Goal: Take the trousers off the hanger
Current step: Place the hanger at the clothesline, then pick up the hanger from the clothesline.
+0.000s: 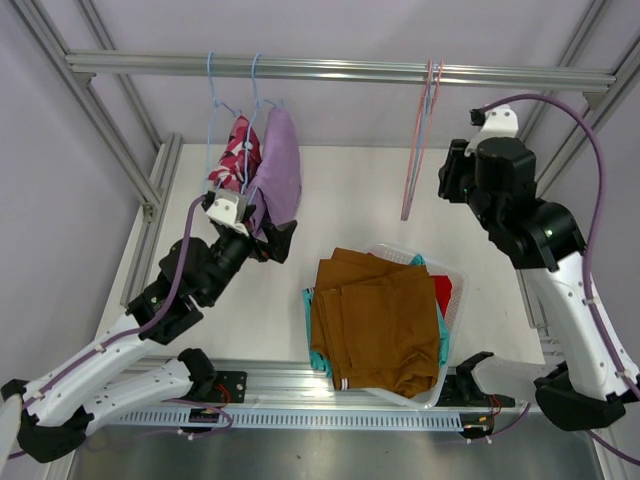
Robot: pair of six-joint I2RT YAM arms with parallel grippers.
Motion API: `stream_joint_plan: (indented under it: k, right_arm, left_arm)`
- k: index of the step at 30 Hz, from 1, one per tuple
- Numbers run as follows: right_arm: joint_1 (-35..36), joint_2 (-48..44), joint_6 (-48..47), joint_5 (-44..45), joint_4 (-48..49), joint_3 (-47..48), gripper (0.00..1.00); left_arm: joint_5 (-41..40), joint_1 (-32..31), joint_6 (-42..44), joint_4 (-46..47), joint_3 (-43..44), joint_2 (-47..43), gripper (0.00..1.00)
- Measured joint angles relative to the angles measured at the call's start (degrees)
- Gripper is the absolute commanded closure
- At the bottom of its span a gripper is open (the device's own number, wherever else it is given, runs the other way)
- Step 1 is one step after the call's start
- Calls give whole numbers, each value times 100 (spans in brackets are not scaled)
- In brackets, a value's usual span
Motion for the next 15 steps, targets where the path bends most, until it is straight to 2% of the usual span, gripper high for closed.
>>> stream_joint_plan:
  k: [7,15]
  right_arm:
    - [350,-402,44,140,-195,439,61]
    - [459,114,44,-461,192,1563,53]
  left_arm:
    - [-142,0,184,2,0,-341,0]
    - [-944,201,654,481,-177,-1287,1]
